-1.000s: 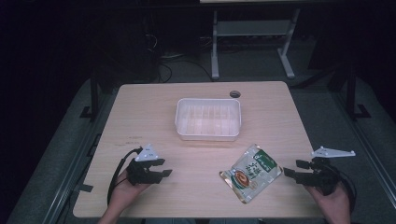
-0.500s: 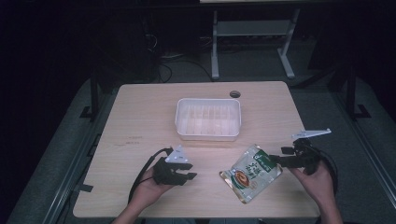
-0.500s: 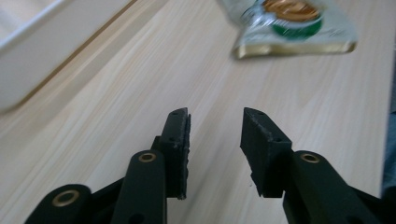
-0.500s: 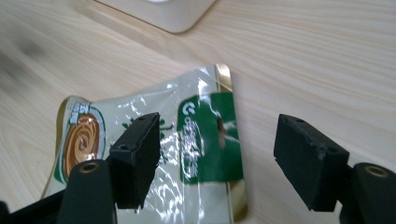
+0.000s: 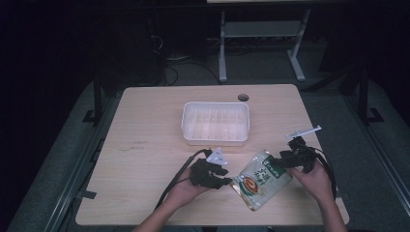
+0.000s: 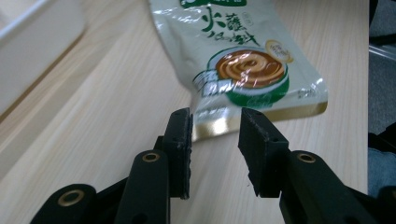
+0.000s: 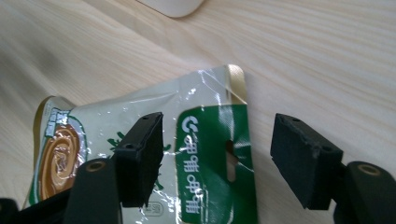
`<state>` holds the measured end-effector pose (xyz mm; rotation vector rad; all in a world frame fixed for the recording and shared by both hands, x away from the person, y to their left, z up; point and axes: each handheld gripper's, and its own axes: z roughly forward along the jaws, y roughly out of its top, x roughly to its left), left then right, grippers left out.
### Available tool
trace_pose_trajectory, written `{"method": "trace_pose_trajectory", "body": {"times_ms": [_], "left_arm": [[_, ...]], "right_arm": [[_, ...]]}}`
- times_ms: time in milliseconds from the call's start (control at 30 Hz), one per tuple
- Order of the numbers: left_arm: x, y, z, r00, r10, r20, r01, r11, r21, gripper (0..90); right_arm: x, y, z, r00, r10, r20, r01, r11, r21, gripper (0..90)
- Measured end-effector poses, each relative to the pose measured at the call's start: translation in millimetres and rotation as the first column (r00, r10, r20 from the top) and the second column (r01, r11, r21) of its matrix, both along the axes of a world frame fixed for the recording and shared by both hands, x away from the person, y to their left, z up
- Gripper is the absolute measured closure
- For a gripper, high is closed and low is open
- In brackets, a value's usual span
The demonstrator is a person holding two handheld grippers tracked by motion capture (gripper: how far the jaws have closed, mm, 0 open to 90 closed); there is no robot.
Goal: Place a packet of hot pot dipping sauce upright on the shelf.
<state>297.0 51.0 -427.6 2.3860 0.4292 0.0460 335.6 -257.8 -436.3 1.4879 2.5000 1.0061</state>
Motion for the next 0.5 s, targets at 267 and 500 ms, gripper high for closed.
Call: {"method": "trace_pose_trajectory", "body": {"times_ms": [267, 500], "left_arm": [[2.6, -37.4, -6.5, 0.9995, -0.031, 0.007, 0.030, 0.9971, 0.070, 64.1], [4.6, -44.2, -10.0, 0.9995, -0.031, 0.003, 0.030, 0.9951, 0.094, 64.6]], "right_arm": [[0.7, -10.6, -11.2, 0.9990, -0.009, -0.043, 0.009, 1.000, 0.016, 36.9], [1.4, -12.5, -18.6, 0.9975, 0.002, -0.070, 0.000, 0.999, 0.033, 39.1]]}}
